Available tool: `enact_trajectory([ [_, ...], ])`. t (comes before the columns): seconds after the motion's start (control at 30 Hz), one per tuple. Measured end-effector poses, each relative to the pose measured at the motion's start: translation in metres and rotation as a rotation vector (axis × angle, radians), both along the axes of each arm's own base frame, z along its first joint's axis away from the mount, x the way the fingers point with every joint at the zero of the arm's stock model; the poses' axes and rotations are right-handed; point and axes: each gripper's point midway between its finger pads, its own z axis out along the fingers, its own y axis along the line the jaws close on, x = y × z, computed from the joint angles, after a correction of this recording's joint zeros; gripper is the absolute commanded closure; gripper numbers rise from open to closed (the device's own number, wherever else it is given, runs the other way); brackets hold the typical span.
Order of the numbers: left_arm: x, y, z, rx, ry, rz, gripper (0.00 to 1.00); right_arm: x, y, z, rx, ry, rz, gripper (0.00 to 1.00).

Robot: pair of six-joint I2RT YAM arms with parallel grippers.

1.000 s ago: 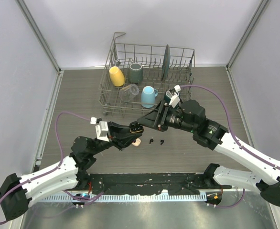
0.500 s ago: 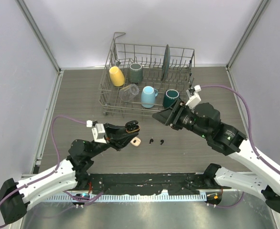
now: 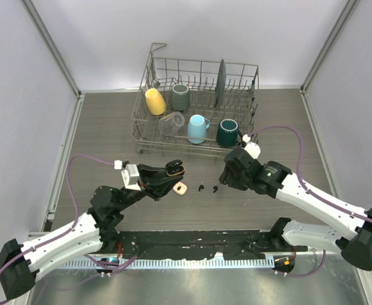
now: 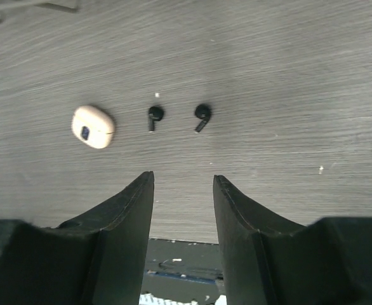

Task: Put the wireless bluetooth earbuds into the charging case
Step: Pick up the earbud from the center of the board.

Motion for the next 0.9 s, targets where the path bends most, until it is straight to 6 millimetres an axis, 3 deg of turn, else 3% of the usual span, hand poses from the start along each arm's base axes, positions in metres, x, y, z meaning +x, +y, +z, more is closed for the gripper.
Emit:
enact_trajectory([
  [0.5, -0.002, 0.008, 0.001, -0.024, -0.002, 0.019, 1.0, 0.008, 0.001, -0.06, -0.126, 0.08, -0.085, 0.56],
  [0.9, -0.005, 0.016, 0.006, -0.038, -0.005, 0.032, 1.0, 0.018, 0.013, -0.093, -0.171, 0.118, -0.098, 0.57],
])
